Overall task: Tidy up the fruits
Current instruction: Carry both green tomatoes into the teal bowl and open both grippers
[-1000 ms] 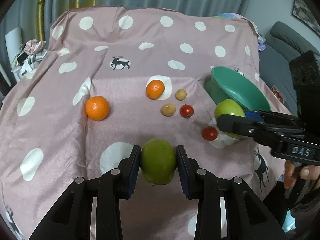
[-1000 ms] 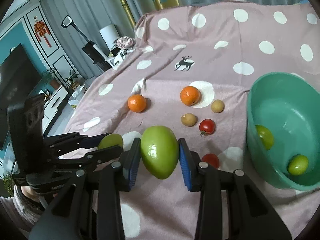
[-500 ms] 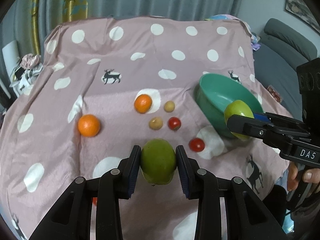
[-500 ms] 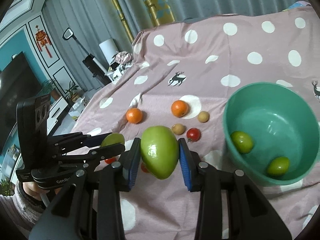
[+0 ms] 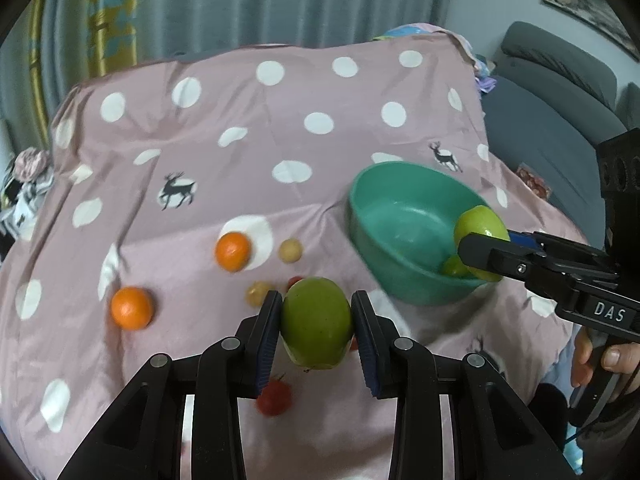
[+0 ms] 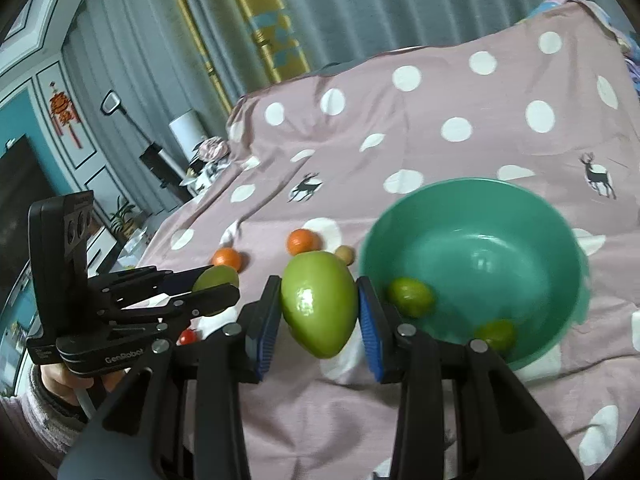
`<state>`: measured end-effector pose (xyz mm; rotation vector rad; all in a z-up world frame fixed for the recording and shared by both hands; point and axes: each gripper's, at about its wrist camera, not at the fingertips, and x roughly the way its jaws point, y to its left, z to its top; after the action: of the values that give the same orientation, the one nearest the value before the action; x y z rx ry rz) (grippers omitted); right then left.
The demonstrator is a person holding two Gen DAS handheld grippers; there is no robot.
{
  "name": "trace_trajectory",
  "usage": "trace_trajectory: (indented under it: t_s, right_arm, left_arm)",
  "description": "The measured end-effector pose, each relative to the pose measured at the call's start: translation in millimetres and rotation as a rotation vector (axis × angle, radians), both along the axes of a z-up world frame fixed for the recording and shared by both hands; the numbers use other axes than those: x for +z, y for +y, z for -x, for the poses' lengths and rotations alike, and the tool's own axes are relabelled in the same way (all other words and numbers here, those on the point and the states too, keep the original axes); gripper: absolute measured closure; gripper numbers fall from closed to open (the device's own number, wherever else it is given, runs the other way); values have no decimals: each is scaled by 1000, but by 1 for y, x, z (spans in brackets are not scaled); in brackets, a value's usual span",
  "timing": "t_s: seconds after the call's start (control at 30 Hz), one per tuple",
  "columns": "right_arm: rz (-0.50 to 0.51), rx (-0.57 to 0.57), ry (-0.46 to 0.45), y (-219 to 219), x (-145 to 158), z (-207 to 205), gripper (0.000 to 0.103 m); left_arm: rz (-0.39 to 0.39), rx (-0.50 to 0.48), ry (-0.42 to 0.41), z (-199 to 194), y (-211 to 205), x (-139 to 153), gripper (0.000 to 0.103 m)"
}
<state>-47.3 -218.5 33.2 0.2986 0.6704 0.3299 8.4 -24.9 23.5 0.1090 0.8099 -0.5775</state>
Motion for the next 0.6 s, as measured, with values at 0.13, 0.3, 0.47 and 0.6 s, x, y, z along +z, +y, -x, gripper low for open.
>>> trace_trajectory:
  t_s: [0.13,0.3,0.47,0.6]
  right_arm:
    - [-11,-38,-5,-17,-1,1,66]
    - [-17,-71,-4,-31,-4,1,66]
    - [-29,-104,-1,-43,-9,2,66]
    - [-40,-131,4,-55,-14,1,66]
  left_arm:
    - [1,-30,-8,-7,-17,3,67]
    - [13,-65,6,-14,-37,2,67]
    - [3,-100,4,-20,-58,0,67]
    - [0,-126,3,-25,-75,-1,67]
